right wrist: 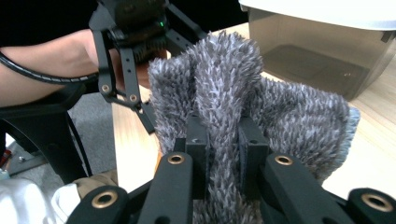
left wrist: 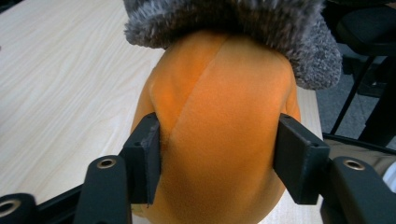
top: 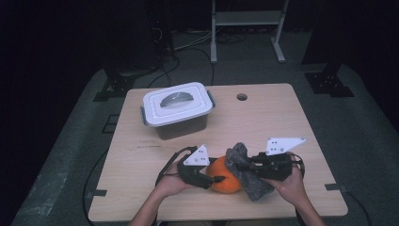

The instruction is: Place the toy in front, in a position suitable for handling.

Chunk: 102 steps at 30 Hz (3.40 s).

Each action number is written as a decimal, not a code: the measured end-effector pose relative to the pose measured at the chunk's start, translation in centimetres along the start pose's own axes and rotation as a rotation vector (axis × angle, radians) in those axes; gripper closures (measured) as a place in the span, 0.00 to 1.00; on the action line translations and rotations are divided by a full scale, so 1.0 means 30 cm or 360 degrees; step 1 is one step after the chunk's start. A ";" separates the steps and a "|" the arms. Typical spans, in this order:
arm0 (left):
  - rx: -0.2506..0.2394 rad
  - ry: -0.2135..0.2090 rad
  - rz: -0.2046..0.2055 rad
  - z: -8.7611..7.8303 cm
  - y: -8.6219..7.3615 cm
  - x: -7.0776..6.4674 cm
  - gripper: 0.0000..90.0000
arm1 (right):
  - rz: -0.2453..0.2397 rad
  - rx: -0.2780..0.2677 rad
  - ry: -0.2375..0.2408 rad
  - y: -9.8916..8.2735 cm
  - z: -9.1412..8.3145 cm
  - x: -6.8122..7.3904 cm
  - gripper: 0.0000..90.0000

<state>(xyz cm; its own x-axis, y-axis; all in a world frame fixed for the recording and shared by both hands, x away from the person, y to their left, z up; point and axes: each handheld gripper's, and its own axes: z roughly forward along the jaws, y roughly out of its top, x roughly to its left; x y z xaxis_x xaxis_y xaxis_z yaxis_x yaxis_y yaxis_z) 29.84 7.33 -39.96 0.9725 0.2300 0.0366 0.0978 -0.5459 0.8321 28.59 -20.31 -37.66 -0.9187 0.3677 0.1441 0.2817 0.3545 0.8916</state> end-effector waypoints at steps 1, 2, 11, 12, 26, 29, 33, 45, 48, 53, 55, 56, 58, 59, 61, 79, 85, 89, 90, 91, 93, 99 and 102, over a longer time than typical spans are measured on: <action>-0.0009 0.0000 -0.0012 -0.003 -0.002 0.004 0.46 | 0.0010 -0.0004 0.0001 -0.006 -0.001 -0.005 0.86; -0.0021 0.0007 -0.0026 -0.011 -0.004 0.011 0.46 | 0.0024 -0.0006 0.0004 -0.011 -0.003 -0.011 0.86; -0.0021 0.0069 -0.0043 -0.046 -0.006 0.034 0.45 | 0.0136 0.0015 -0.0015 -0.056 -0.014 -0.062 0.86; -0.0021 0.0069 -0.0043 -0.046 -0.006 0.034 0.45 | 0.0129 -0.0019 0.0003 -0.046 -0.016 -0.054 0.86; -0.0016 0.0003 -0.0087 -0.014 -0.005 0.029 0.25 | 0.0108 0.0036 0.0001 -0.054 0.009 -0.057 0.86; -0.0007 -0.0075 -0.0037 -0.015 -0.005 0.018 0.29 | 0.0143 0.0043 -0.0033 -0.063 -0.001 -0.076 0.86; -0.0015 -0.0092 -0.0021 -0.019 -0.003 0.018 0.30 | 0.0156 0.0050 -0.0051 -0.073 -0.009 -0.088 0.86; 0.0019 -0.0075 -0.0001 0.020 -0.021 0.012 0.37 | 0.0119 0.0011 -0.0018 -0.042 -0.023 -0.060 0.86; 0.0021 -0.0058 0.0010 0.034 -0.011 -0.002 0.39 | 0.0085 -0.0040 0.0011 -0.012 -0.029 -0.033 0.86; 0.0015 -0.0015 0.0026 0.048 -0.002 -0.022 0.44 | -0.0035 0.0061 0.0011 0.016 0.023 0.025 0.86; 0.0000 -0.0016 0.0018 0.041 -0.001 -0.018 0.46 | -0.0003 0.0047 0.0010 0.000 0.018 0.004 0.86; -0.0016 -0.0007 0.0007 0.037 0.000 -0.014 0.47 | 0.0009 0.0039 0.0004 -0.005 0.012 -0.004 0.86; -0.0027 -0.0007 -0.0016 0.031 -0.001 -0.005 0.48 | 0.0053 0.0018 -0.0020 -0.023 -0.009 -0.030 0.86; -0.0031 -0.0005 -0.0022 0.031 -0.003 -0.003 0.48 | 0.0075 0.0019 -0.0033 -0.033 -0.017 -0.042 0.86; -0.0031 -0.0001 -0.0030 0.031 -0.004 -0.002 0.48 | 0.0119 0.0026 -0.0058 -0.054 -0.034 -0.067 0.86; 0.0042 0.0014 0.0027 0.055 -0.010 -0.010 0.41 | 0.0082 0.0055 -0.0131 -0.039 -0.039 -0.055 0.86; 0.0093 0.0100 0.0134 0.069 0.029 -0.057 0.45 | -0.0040 0.0032 -0.0085 0.025 -0.020 0.022 0.87; 0.0068 0.0148 0.0116 0.052 0.028 -0.050 0.47 | -0.0035 0.0030 -0.0100 0.027 -0.013 0.020 0.87; 0.0063 0.0163 0.0108 0.040 0.031 -0.044 0.47 | -0.0019 0.0029 -0.0108 0.021 -0.014 0.012 0.87; 0.0064 0.0174 0.0109 0.033 0.032 -0.039 0.47 | 0.0009 0.0036 -0.0117 0.006 -0.013 -0.004 0.87; 0.0065 0.0221 0.0082 0.022 0.025 -0.026 0.47 | 0.0062 0.0060 -0.0124 -0.022 -0.009 -0.033 0.87; 0.0076 0.0285 0.0053 0.018 0.015 -0.012 0.47 | 0.0174 0.0069 -0.0096 -0.060 0.005 -0.076 0.87; 0.0101 0.0315 0.0078 0.023 0.018 -0.016 0.46 | 0.0154 0.0017 -0.0074 -0.035 0.001 -0.057 0.87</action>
<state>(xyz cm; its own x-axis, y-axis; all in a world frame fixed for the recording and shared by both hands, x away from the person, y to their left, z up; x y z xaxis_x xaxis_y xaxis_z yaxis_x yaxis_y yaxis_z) 29.56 6.39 -39.91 0.9165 0.3525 0.1891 0.0708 -0.6082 0.7906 29.88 -21.28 -38.87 -0.8734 0.4399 0.2091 0.3716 0.3244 0.8699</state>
